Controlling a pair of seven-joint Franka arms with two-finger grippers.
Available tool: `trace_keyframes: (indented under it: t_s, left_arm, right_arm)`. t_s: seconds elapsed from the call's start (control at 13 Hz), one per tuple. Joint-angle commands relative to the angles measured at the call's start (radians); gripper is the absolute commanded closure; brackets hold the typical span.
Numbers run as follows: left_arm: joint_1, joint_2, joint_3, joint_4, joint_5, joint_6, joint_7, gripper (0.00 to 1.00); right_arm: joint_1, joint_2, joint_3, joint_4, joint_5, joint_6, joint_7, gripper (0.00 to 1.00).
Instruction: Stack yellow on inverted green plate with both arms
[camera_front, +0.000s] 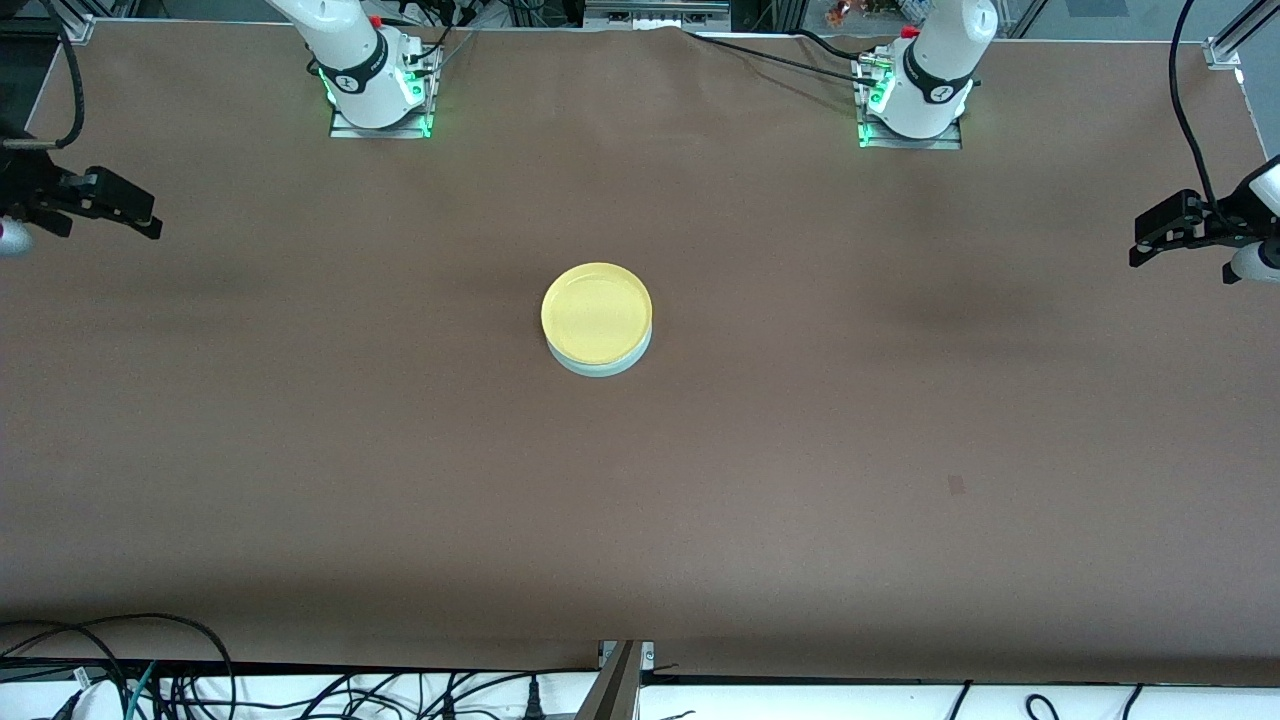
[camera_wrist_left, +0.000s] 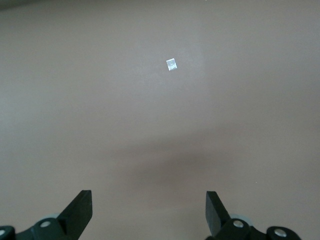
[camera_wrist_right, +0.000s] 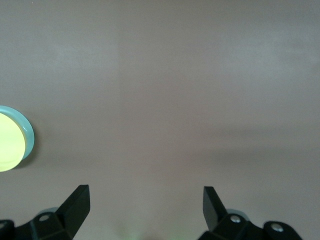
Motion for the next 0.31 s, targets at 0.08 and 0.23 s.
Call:
trace_keyframes:
  t_s: [0.08, 0.23]
  left_arm:
    - [0.005, 0.012, -0.006, 0.027, 0.012, -0.010, 0.010, 0.00]
    - [0.004, 0.012, -0.006, 0.027, 0.012, -0.008, 0.010, 0.00]
  right_arm:
    - [-0.026, -0.038, 0.033, -0.061, 0.016, 0.033, 0.032, 0.00]
    - [-0.020, -0.043, 0.029, -0.061, 0.016, 0.020, 0.032, 0.00]
